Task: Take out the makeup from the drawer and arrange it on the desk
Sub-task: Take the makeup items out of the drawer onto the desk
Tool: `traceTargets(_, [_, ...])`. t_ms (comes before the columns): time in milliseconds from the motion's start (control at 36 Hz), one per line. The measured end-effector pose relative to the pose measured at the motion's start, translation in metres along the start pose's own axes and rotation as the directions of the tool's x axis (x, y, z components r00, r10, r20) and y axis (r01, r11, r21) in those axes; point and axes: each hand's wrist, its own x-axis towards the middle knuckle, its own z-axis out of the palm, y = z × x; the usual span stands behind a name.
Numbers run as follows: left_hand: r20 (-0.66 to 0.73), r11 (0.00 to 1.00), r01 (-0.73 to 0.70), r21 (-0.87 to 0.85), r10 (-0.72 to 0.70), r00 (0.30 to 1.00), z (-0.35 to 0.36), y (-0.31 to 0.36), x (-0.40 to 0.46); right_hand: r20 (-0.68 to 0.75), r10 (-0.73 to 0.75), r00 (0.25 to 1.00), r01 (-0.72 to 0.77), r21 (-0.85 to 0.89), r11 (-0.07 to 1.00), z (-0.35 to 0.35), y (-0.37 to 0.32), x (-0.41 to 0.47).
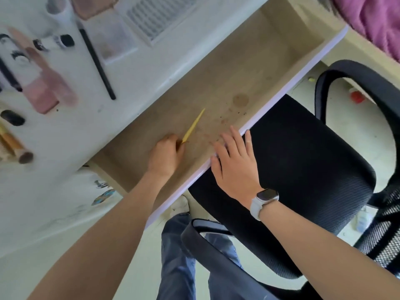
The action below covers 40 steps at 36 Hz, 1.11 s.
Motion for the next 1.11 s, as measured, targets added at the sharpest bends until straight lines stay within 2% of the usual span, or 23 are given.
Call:
traceTargets(139, [-0.069,0.989,-0.001,-0.15,-0.01,0.998,-0.029,-0.001,-0.04,0.107,0.034,0.994,-0.026,-0.071,0.997,-0.014,-0.008,0.002])
traceTargets(250, [-0.168,0.959,0.103,-0.262,-0.151,0.974,-0.063,-0.003,-0.07,0.178,-0.024,0.984,0.041,-0.094,0.995,-0.026,-0.021,0.005])
traceTargets(333, [-0.228,0.871,0.186,-0.455,-0.316,0.921,-0.094,-0.007,-0.08,0.212,-0.097,0.973,0.114,-0.071,0.991,-0.033,-0.038,0.013])
traceTargets(417, [-0.331,0.792,0.19,-0.58,-0.442,0.834,-0.122,-0.016,-0.08,0.197,-0.133,0.971,0.137,-0.006,0.991,-0.035,-0.056,0.024])
traceTargets(528, [-0.347,0.726,0.232,-0.647,-0.551,0.759,-0.143,-0.038,-0.068,0.254,-0.18,0.95,0.183,0.012,0.983,-0.032,-0.07,0.033])
traceTargets(611, [-0.339,0.707,0.216,-0.674,-0.555,0.76,-0.152,-0.044,-0.053,0.357,-0.16,0.92,0.176,-0.013,0.984,-0.027,-0.072,0.035])
traceTargets(722, [-0.307,0.731,0.212,-0.649,-0.506,0.806,-0.161,-0.034,-0.025,0.457,-0.123,0.881,0.176,-0.075,0.982,-0.019,-0.065,0.032])
traceTargets(806, [-0.336,0.782,0.22,-0.584,-0.479,0.811,-0.164,-0.028,-0.005,0.517,-0.069,0.853,0.167,-0.144,0.975,-0.019,-0.057,0.029])
traceTargets(1000, [-0.377,0.911,0.346,-0.226,-0.409,0.831,-0.16,-0.031,0.014,0.394,-0.161,0.905,0.231,-0.137,0.963,-0.025,-0.048,0.023])
traceTargets(1111, [-0.428,0.926,0.347,-0.151,-0.378,0.821,-0.159,-0.03,0.012,0.411,-0.229,0.883,0.3,-0.119,0.946,-0.031,-0.046,0.023])
